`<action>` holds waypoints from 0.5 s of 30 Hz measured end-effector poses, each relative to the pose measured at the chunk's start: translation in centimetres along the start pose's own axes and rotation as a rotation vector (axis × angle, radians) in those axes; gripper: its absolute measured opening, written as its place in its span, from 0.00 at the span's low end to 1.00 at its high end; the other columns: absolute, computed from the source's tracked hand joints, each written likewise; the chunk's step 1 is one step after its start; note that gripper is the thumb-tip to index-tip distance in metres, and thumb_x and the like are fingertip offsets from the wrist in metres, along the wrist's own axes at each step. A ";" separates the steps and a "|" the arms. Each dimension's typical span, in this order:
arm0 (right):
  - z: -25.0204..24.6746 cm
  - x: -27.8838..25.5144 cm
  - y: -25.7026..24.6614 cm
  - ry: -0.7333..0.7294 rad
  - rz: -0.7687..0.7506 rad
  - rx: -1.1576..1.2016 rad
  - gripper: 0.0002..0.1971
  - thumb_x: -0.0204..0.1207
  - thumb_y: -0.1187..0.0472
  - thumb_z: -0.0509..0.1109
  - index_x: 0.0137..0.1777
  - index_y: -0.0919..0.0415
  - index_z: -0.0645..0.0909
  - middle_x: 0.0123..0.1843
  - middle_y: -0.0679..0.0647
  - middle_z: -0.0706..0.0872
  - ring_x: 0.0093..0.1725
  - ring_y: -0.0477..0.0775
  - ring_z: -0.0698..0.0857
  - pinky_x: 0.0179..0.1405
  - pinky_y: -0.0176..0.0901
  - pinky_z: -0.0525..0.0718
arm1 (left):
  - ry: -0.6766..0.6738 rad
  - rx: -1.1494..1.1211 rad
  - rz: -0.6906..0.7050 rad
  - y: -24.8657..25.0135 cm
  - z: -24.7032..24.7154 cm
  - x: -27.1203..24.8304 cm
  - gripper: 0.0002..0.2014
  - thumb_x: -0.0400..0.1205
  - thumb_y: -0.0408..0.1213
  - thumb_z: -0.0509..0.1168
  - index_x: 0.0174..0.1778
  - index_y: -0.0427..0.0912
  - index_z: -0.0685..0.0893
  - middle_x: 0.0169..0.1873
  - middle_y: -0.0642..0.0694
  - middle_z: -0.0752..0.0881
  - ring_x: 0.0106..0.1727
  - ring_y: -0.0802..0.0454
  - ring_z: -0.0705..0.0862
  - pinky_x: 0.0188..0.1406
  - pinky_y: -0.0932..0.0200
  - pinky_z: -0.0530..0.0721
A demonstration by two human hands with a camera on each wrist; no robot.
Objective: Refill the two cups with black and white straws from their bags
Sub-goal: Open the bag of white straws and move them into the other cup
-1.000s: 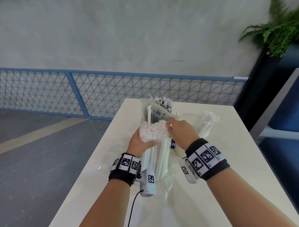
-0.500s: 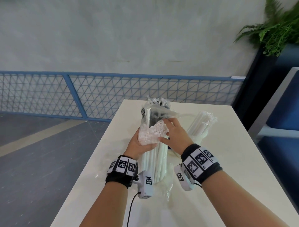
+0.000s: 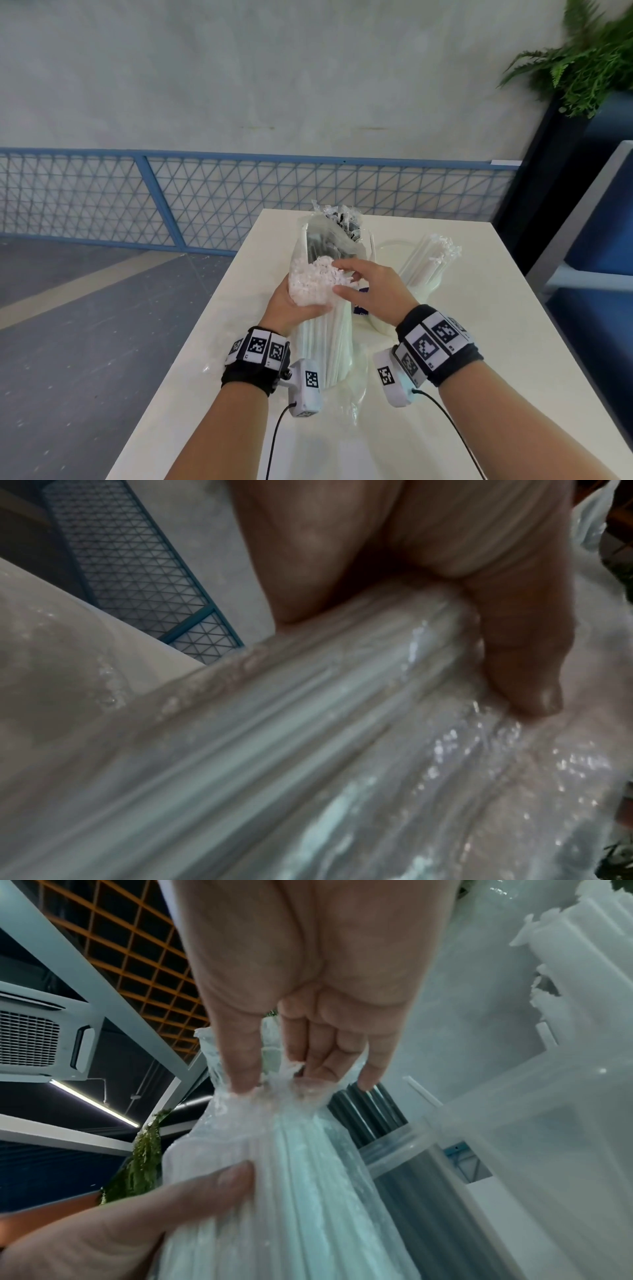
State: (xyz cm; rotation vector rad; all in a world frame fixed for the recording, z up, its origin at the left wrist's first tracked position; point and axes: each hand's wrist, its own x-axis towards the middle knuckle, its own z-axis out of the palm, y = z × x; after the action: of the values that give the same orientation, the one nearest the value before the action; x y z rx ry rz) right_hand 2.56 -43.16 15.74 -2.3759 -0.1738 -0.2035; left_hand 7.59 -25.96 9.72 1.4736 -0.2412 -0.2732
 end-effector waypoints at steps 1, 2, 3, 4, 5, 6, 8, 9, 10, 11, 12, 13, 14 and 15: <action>0.1 0.0 0.1 0.027 0.002 0.026 0.19 0.72 0.56 0.74 0.64 0.52 0.80 0.54 0.46 0.84 0.43 0.43 0.78 0.43 0.15 0.72 | 0.011 0.008 0.000 -0.1 0.0 0.0 0.32 0.57 0.25 0.80 0.56 0.47 0.80 0.52 0.48 0.87 0.56 0.52 0.86 0.53 0.59 0.85; 0.2 -0.1 0.1 0.057 0.001 0.044 0.18 0.71 0.58 0.74 0.62 0.53 0.81 0.54 0.47 0.84 0.40 0.42 0.78 0.42 0.16 0.73 | 0.012 0.019 0.006 -0.1 0.0 0.0 0.31 0.59 0.22 0.79 0.54 0.48 0.80 0.51 0.49 0.87 0.55 0.53 0.86 0.51 0.62 0.85; 0.2 -0.1 0.1 0.077 -0.004 0.046 0.17 0.70 0.61 0.75 0.60 0.55 0.82 0.53 0.47 0.84 0.38 0.40 0.77 0.42 0.16 0.73 | 0.010 0.030 0.014 -0.1 0.2 0.0 0.30 0.61 0.19 0.78 0.53 0.49 0.80 0.50 0.51 0.87 0.53 0.56 0.86 0.48 0.65 0.85; 0.3 -0.1 -0.1 0.079 -0.018 0.026 0.18 0.69 0.63 0.75 0.59 0.56 0.82 0.51 0.48 0.84 0.38 0.39 0.76 0.42 0.15 0.72 | 0.012 0.036 0.021 0.0 0.3 -0.1 0.29 0.62 0.17 0.76 0.53 0.49 0.79 0.49 0.51 0.87 0.51 0.58 0.85 0.44 0.69 0.85; 0.4 -0.1 -0.2 0.069 -0.043 -0.011 0.18 0.68 0.65 0.75 0.59 0.57 0.82 0.51 0.49 0.84 0.39 0.39 0.76 0.44 0.14 0.70 | 0.018 0.040 0.023 0.0 0.4 -0.1 0.29 0.63 0.16 0.76 0.53 0.48 0.79 0.48 0.52 0.86 0.50 0.59 0.85 0.42 0.70 0.84; 0.6 -0.1 -0.4 0.051 -0.069 -0.056 0.20 0.68 0.66 0.74 0.61 0.58 0.81 0.52 0.51 0.85 0.43 0.42 0.76 0.47 0.14 0.68 | 0.023 0.039 0.024 0.0 0.5 -0.1 0.30 0.63 0.16 0.76 0.55 0.46 0.78 0.48 0.52 0.86 0.50 0.59 0.85 0.42 0.71 0.84; 0.6 -0.1 -0.5 0.017 -0.082 -0.107 0.22 0.68 0.65 0.74 0.64 0.58 0.80 0.58 0.53 0.86 0.54 0.48 0.79 0.51 0.17 0.65 | 0.020 0.041 0.025 0.0 0.3 0.0 0.32 0.61 0.20 0.78 0.58 0.44 0.77 0.50 0.51 0.86 0.53 0.56 0.84 0.45 0.69 0.85; 0.5 0.0 -0.6 0.001 -0.061 -0.115 0.23 0.69 0.63 0.74 0.65 0.56 0.79 0.60 0.53 0.85 0.58 0.49 0.80 0.51 0.19 0.64 | 0.011 0.043 0.023 0.0 0.3 0.0 0.33 0.59 0.22 0.79 0.59 0.44 0.77 0.51 0.51 0.86 0.55 0.54 0.84 0.47 0.68 0.86; 0.3 0.1 -0.7 -0.014 -0.027 -0.122 0.23 0.70 0.60 0.74 0.66 0.56 0.78 0.61 0.52 0.85 0.59 0.49 0.81 0.52 0.23 0.66 | 0.003 0.042 0.019 0.0 0.3 0.0 0.34 0.59 0.22 0.79 0.59 0.45 0.77 0.52 0.51 0.86 0.56 0.54 0.84 0.47 0.67 0.86; 0.2 0.1 -0.7 -0.029 0.014 -0.128 0.23 0.71 0.58 0.74 0.67 0.56 0.77 0.61 0.52 0.85 0.57 0.49 0.81 0.50 0.26 0.67 | -0.008 0.037 0.018 0.0 0.4 -0.1 0.33 0.60 0.20 0.79 0.58 0.46 0.78 0.52 0.51 0.86 0.56 0.54 0.84 0.47 0.68 0.86; 0.2 0.2 -0.8 -0.049 0.053 -0.133 0.24 0.71 0.55 0.74 0.67 0.57 0.75 0.60 0.52 0.84 0.54 0.49 0.81 0.49 0.29 0.69 | -0.022 0.029 0.021 0.1 0.5 -0.2 0.33 0.61 0.17 0.77 0.59 0.46 0.77 0.52 0.51 0.86 0.55 0.55 0.84 0.46 0.68 0.85; 0.4 0.2 -0.7 -0.065 0.088 -0.134 0.25 0.72 0.53 0.73 0.68 0.59 0.74 0.60 0.53 0.84 0.53 0.50 0.81 0.48 0.31 0.70 | -0.038 0.021 0.028 0.2 0.6 -0.3 0.34 0.62 0.15 0.75 0.60 0.45 0.77 0.52 0.50 0.86 0.55 0.57 0.85 0.46 0.68 0.85; 0.7 0.2 -0.7 -0.077 0.114 -0.129 0.26 0.73 0.52 0.72 0.68 0.61 0.73 0.60 0.54 0.83 0.53 0.52 0.81 0.47 0.34 0.71 | -0.053 0.013 0.035 0.2 0.7 -0.4 0.34 0.62 0.14 0.74 0.61 0.44 0.76 0.53 0.49 0.86 0.54 0.59 0.86 0.46 0.67 0.85; 1.0 0.2 -0.5 -0.088 0.135 -0.122 0.27 0.73 0.50 0.71 0.68 0.62 0.73 0.60 0.55 0.83 0.53 0.54 0.82 0.47 0.35 0.72 | -0.065 0.009 0.043 0.3 0.7 -0.5 0.35 0.62 0.13 0.74 0.61 0.44 0.76 0.54 0.49 0.85 0.54 0.61 0.86 0.46 0.67 0.85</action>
State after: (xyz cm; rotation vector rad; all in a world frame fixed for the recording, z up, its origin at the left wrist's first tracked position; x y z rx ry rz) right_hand 2.79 -42.08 15.35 -2.5086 -0.0430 -0.0459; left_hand 6.92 -26.48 10.05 1.4683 -0.3267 -0.2857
